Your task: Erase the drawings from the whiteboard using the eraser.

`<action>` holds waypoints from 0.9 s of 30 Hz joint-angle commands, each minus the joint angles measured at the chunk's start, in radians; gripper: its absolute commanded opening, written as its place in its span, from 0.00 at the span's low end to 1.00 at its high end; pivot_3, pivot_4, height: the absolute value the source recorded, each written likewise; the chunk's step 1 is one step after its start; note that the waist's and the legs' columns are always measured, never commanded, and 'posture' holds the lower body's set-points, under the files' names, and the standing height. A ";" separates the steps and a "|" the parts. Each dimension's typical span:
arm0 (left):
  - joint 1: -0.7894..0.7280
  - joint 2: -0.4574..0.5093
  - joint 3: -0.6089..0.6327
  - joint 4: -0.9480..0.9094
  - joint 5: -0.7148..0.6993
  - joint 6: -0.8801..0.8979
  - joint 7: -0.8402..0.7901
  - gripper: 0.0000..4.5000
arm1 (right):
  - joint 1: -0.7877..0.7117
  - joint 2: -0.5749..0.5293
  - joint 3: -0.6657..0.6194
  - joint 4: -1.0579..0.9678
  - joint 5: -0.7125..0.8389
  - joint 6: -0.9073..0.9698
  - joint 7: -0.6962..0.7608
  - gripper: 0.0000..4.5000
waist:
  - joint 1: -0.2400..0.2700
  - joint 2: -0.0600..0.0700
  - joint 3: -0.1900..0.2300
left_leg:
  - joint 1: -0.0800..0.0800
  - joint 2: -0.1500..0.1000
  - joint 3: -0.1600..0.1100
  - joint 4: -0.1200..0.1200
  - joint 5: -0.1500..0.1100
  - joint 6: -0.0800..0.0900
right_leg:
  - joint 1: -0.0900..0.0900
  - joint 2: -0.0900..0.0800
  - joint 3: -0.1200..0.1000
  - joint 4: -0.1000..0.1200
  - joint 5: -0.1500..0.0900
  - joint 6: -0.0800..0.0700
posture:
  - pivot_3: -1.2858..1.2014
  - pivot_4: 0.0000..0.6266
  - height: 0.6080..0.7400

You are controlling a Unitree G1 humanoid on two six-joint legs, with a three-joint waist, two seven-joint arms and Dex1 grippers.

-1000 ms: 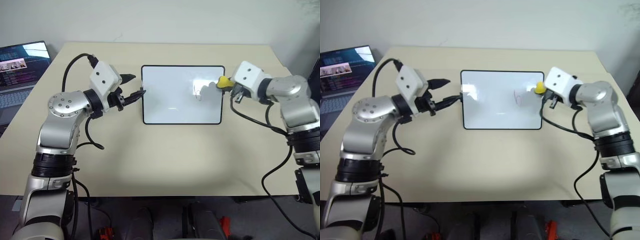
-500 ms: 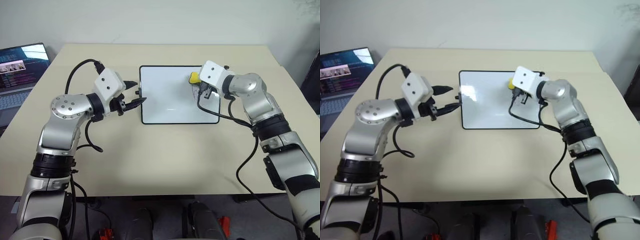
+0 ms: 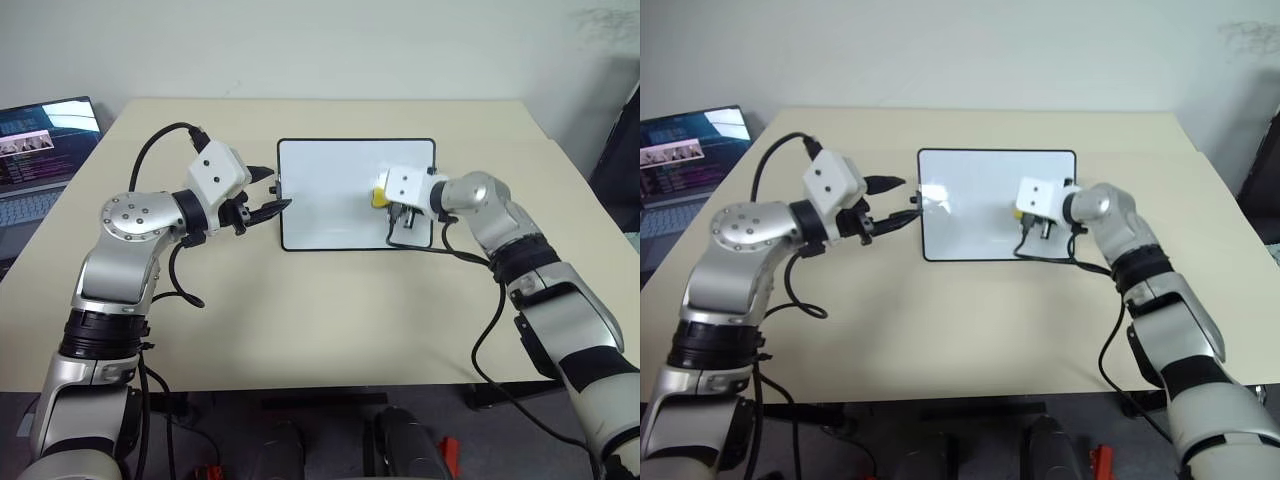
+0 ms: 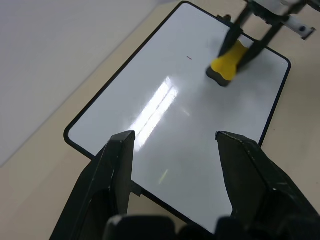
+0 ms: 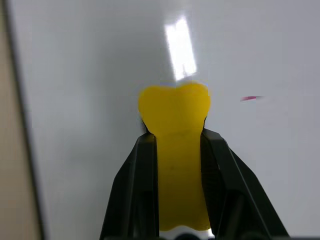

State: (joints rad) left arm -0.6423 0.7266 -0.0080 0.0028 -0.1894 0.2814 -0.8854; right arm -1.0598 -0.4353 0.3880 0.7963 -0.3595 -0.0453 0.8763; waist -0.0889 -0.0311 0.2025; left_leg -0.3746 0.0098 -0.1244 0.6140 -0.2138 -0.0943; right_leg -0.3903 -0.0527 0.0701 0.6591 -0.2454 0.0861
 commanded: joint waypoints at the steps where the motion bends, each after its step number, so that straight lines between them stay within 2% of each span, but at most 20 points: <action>1: -0.012 0.016 0.022 -0.030 0.001 -0.008 0.001 0.62 | 0.051 -0.027 0.017 -0.020 -0.014 0.063 0.052 0.17 | 0.000 0.000 0.000 | 0.002 0.000 0.000 0.000 0.000 0.000 | 0.002 0.000 0.000 0.000 0.000 0.000 | 0.52 0.24 1.00; 4: -0.021 0.009 0.015 -0.025 0.002 -0.008 0.001 0.62 | 0.024 -0.028 -0.005 -0.008 -0.024 0.056 -0.011 0.17 | 0.000 0.000 0.000 | 0.009 0.000 0.000 0.000 0.000 0.000 | 0.008 0.000 0.001 0.001 -0.001 -0.001 | 0.52 0.24 1.00; 12: -0.030 0.007 0.013 -0.016 0.002 -0.013 -0.001 0.62 | -0.147 0.019 -0.051 0.095 -0.020 -0.003 -0.236 0.16 | -0.001 0.000 0.000 | 0.008 0.000 0.001 0.000 0.002 0.002 | 0.006 0.000 0.002 0.002 0.000 -0.002 | 0.52 0.24 1.00; 18: -0.028 0.007 0.014 -0.016 0.003 -0.013 0.003 0.62 | -0.246 0.073 -0.033 0.206 -0.043 -0.011 -0.333 0.16 | -0.003 0.001 0.000 | 0.003 0.001 0.000 -0.006 0.001 0.002 | -0.001 0.000 0.001 0.002 0.000 -0.007 | 0.52 0.24 1.00; 22: -0.017 0.010 0.018 -0.025 0.004 -0.010 0.007 0.62 | -0.260 0.113 0.001 0.263 -0.079 -0.018 -0.348 0.16 | -0.009 0.000 0.000 | -0.014 0.001 0.001 -0.005 0.001 0.001 | -0.018 0.000 0.001 0.002 0.001 -0.008 | 0.52 0.24 1.00; 27: -0.012 0.015 0.025 -0.034 0.004 -0.003 0.009 0.62 | -0.204 0.123 0.050 0.258 -0.112 -0.044 -0.296 0.16 | -0.021 0.000 0.000 | -0.012 0.001 0.001 -0.005 0.001 0.002 | -0.017 0.000 0.001 0.003 0.001 -0.008 | 0.52 0.24 1.00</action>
State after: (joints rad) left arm -0.6438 0.7253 -0.0113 0.0031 -0.1825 0.2815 -0.8838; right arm -1.3029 -0.3231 0.4068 1.0410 -0.4494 -0.0863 0.5480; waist -0.1101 -0.0308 0.2027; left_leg -0.3844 0.0104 -0.1236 0.6090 -0.2127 -0.0927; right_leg -0.4053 -0.0525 0.0707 0.6619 -0.2446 0.0788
